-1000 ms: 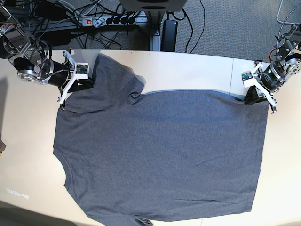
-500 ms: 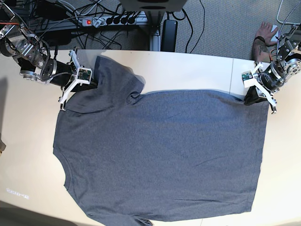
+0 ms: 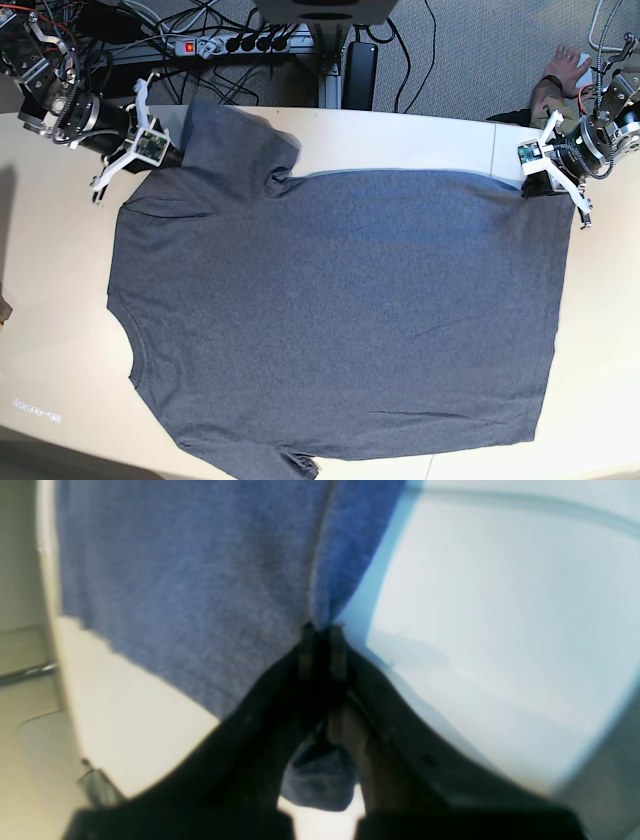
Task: Fold the T-shirt properly
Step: 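Lift the gripped edge and pull it across the shirt body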
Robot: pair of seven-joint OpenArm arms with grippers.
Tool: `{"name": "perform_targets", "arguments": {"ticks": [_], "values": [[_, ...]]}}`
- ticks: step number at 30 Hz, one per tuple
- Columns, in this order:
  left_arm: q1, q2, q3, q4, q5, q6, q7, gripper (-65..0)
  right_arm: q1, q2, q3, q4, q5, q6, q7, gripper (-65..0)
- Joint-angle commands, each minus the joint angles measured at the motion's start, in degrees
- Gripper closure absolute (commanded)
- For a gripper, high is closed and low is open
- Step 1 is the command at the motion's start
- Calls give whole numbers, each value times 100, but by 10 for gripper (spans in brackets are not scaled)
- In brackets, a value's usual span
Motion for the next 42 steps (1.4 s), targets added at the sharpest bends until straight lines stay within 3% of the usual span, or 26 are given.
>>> {"name": "perform_targets", "arguments": {"ticks": [1,8,17,20,30,35,42], "values": [[-24,-114,-173,173,-48,-269,-17,0,48,127,164,125,48,42,105,0],[-243,-116,-1012,413,-776,-772,-26,0,555,127,437,201,173,118,-37,0],[-658,-116,-1023,404,-835,-769,-52,0,1300,122,431,-33,306,249,-103,0],[-868,-105,-981,234,-835,-796,-382,0,1491,125,323,-208,299,345,-105,0],[-2426,-70,232,-1029,-616,-896,-516,0,2546,59,-710,-970,50,343,-105,0],[-3244,160,944,-1784,-442,-896,-514,0,3320,13,-1416,-1440,20,341,-105,0],[-3936,444,1134,-2319,-446,-918,-507,0,4218,-232,-1943,-2107,20,343,-105,0]]}}
